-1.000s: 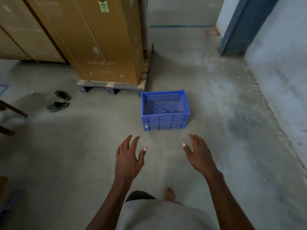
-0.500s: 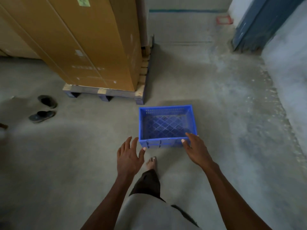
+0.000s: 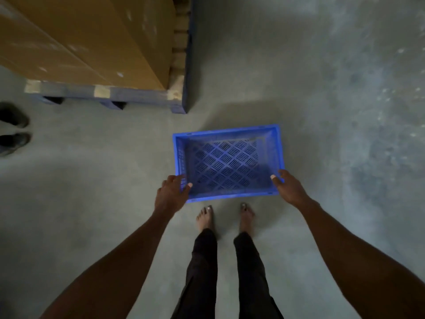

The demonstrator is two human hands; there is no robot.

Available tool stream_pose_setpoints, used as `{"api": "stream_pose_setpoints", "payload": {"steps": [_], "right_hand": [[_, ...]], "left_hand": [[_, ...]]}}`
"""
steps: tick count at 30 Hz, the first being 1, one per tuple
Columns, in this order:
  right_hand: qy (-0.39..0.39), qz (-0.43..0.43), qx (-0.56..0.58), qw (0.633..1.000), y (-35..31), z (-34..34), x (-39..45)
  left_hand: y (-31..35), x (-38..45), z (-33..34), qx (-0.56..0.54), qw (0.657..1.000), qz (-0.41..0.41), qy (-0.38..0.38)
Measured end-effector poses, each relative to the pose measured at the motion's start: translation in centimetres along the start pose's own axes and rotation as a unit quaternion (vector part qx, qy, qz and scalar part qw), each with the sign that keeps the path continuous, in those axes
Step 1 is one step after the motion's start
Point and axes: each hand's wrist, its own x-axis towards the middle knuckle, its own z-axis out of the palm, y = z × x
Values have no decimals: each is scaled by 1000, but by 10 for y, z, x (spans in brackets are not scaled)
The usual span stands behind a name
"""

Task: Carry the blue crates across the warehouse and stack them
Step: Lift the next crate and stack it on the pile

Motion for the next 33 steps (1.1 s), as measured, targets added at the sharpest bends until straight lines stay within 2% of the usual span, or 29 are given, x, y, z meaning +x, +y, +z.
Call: {"api": "stream_pose_setpoints", "payload": {"steps": [5,10,13,16,18,22,27,33], "right_hand": [[32,48,-37,998,35,16,134],[47,93,62,993,55,37,227],[55,110,157,980,60,38,246],[25,144,321,936,68,36,258],[-34,161,377,912,72,35,263],[-98,154,398,899,73,36,265],[-67,130,408,901,70,22,244],[-63,115,453,882,64,-36,179]], "left_hand": [[-28,100,65,-54,991,-117,25],[-46,175,115,-167,964,-194,72],[-45,197,127,-253,926,-249,128],[-52,217,127,-382,863,-309,120],[-61,224,125,-457,832,-305,77],[-71,227,120,-544,788,-287,-12],[-55,215,102,-536,798,-275,-18],[-23,173,40,-570,783,-241,-62]]}}
